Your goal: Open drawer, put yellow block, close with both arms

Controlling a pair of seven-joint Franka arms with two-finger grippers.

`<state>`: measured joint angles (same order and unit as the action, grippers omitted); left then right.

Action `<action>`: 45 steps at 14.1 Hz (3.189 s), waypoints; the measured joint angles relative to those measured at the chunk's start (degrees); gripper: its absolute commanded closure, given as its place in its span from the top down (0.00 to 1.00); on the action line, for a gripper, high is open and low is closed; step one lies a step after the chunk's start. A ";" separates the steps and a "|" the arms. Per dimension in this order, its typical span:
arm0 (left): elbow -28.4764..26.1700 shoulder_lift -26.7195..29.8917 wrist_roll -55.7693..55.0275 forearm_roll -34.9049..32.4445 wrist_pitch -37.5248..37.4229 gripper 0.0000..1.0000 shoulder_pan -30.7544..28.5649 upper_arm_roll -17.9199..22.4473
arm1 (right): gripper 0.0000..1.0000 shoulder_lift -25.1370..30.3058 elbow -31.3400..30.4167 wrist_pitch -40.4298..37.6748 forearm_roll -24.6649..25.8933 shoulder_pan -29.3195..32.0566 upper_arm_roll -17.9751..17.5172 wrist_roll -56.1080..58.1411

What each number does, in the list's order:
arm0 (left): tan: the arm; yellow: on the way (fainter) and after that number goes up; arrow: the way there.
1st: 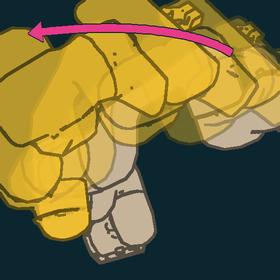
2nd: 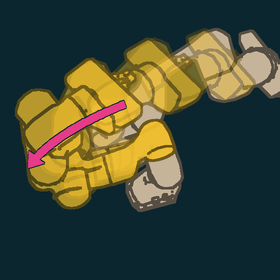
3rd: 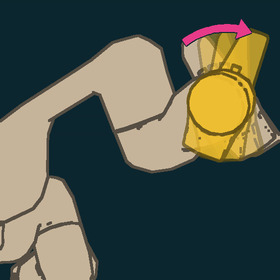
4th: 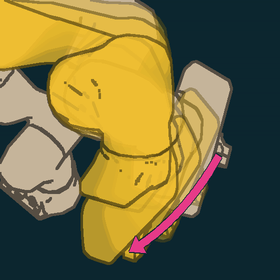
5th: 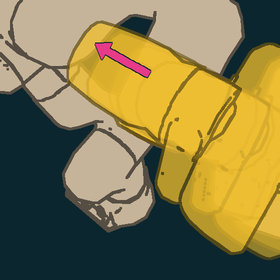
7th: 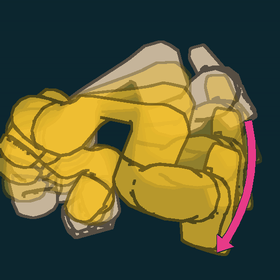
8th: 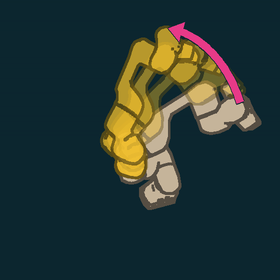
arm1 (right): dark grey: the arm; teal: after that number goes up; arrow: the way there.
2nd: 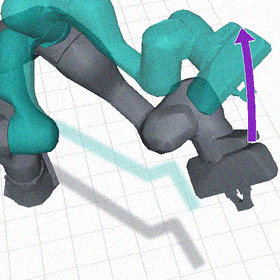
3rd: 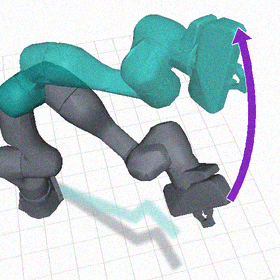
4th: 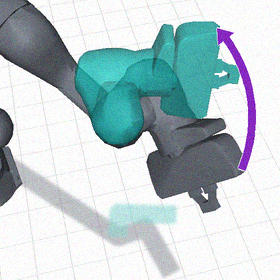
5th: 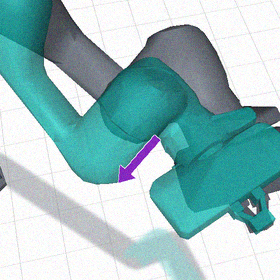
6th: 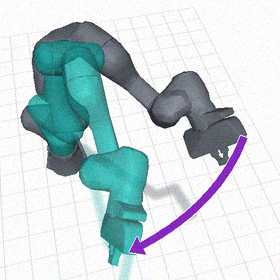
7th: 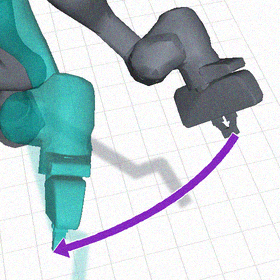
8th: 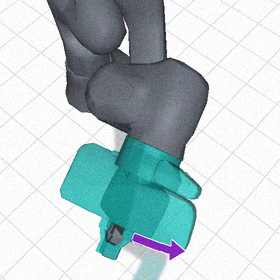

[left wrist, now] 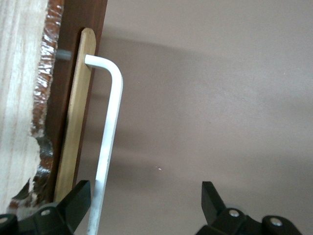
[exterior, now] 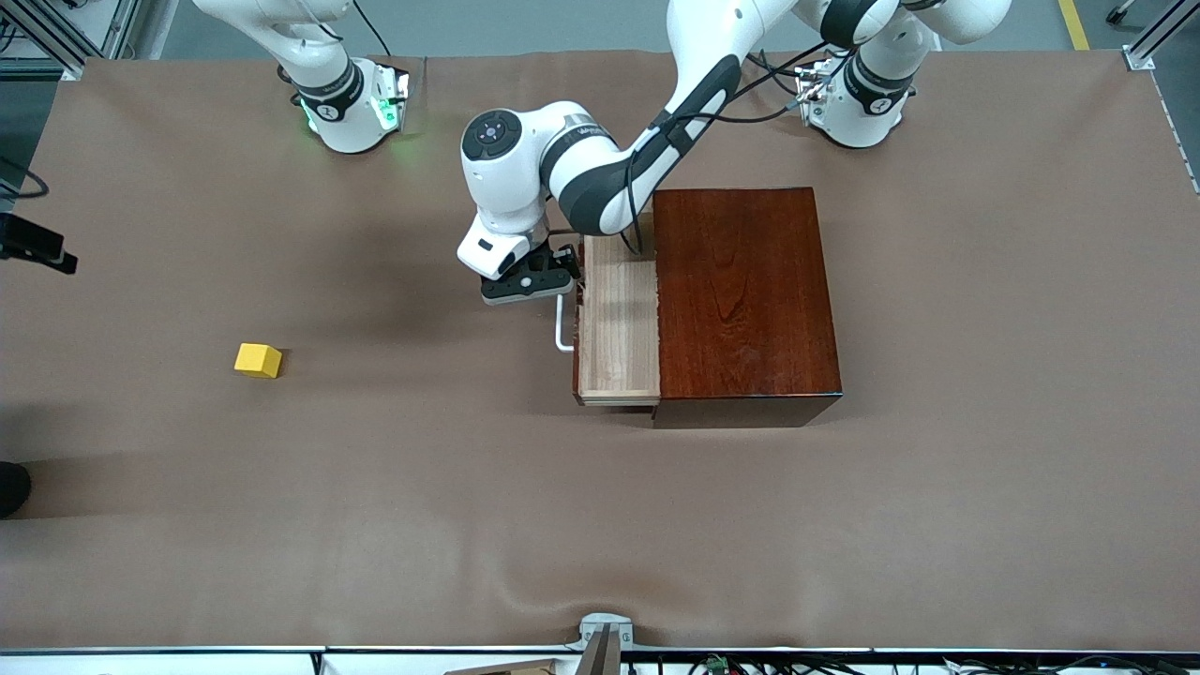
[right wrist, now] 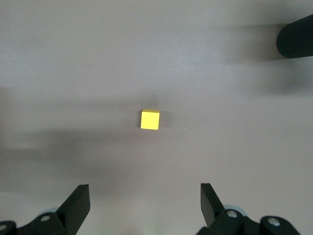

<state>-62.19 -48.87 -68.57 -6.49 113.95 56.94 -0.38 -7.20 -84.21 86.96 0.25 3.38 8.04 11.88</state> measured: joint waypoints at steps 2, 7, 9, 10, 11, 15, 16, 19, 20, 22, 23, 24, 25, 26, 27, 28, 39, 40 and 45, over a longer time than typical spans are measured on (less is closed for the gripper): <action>0.91 1.23 -0.01 0.00 -1.57 1.00 -0.09 0.06 | 1.00 -2.34 -0.08 2.17 0.00 0.28 0.02 0.01; 2.36 15.32 0.06 -1.85 -16.93 1.00 -2.38 1.66 | 1.00 -9.21 -0.91 3.38 -0.05 1.29 0.06 0.01; 1.59 20.55 1.18 -3.10 -23.40 1.00 -6.10 1.99 | 1.00 -10.73 -2.62 4.79 -0.08 1.90 0.06 0.01; 1.18 22.36 2.43 -3.29 -25.06 1.00 -8.42 2.07 | 1.00 -11.16 -4.01 6.35 -0.09 2.04 0.06 0.01; 0.76 23.82 4.14 -3.37 -26.17 1.00 -10.88 2.13 | 1.00 -11.41 -5.71 8.36 -0.10 2.06 0.06 0.01; -0.03 27.61 13.41 -3.47 -30.30 1.00 -21.41 2.16 | 1.00 -11.53 -13.02 17.74 -0.16 2.11 0.05 -0.01; -0.13 28.27 16.28 -3.47 -31.50 1.00 -23.96 2.15 | 1.00 -11.56 -14.83 19.83 -0.17 2.14 0.05 -0.01; -0.69 29.09 27.19 -3.48 -33.60 1.00 -31.06 2.11 | 1.00 -12.07 -19.52 24.07 -0.86 2.13 -0.09 -0.76; -0.99 29.08 30.48 -3.48 -33.61 1.00 -33.12 2.07 | 1.00 -12.39 -20.80 25.78 -1.30 2.12 -0.22 -1.18; -1.43 29.09 35.73 -3.47 -33.61 1.00 -36.66 1.94 | 1.00 -12.99 -23.49 30.12 -1.92 2.08 -0.54 -1.57; -1.60 29.13 38.67 -3.46 -33.62 1.00 -38.18 1.88 | 1.00 -13.16 -25.08 32.66 -2.22 2.03 -0.66 -1.62; -1.90 29.36 41.85 -3.46 -33.62 1.00 -39.62 1.84 | 1.00 -13.26 -26.61 34.82 -2.39 1.91 -0.79 -1.66; -2.56 29.97 44.93 -3.43 -33.61 1.00 -41.02 1.79 | 1.00 -13.41 -27.90 36.48 -2.48 1.75 -0.89 -1.75; -3.57 31.00 47.80 -3.22 -33.59 1.00 -42.38 1.74 | 1.00 -13.63 -28.84 37.56 -2.50 1.61 -0.95 -1.88; -4.91 32.41 50.49 -2.69 -33.50 1.00 -43.76 1.70 | 1.00 -13.90 -29.58 38.37 -2.51 1.52 -0.98 -1.98; -6.58 34.09 53.19 -1.92 -33.13 1.00 -45.16 1.69 | 1.00 -14.21 -30.18 39.16 -2.51 1.48 -0.99 -2.07; -24.20 49.50 76.04 3.83 -27.63 1.00 -50.92 6.31 | 0.99 -16.18 -36.90 51.42 -2.90 -0.83 -1.35 -5.47; -24.17 49.52 76.32 3.83 -27.40 1.00 -50.91 6.32 | 1.00 -16.33 -36.97 51.64 -2.90 -0.83 -1.27 -5.47; -24.01 49.52 76.32 3.83 -27.12 1.00 -50.70 5.73 | 0.55 -17.66 -37.02 53.03 -2.90 -0.76 -0.85 -5.47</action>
<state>-86.20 0.65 7.75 -2.65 86.83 6.25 5.35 -24.86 -121.23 139.99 -2.65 2.62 7.19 6.42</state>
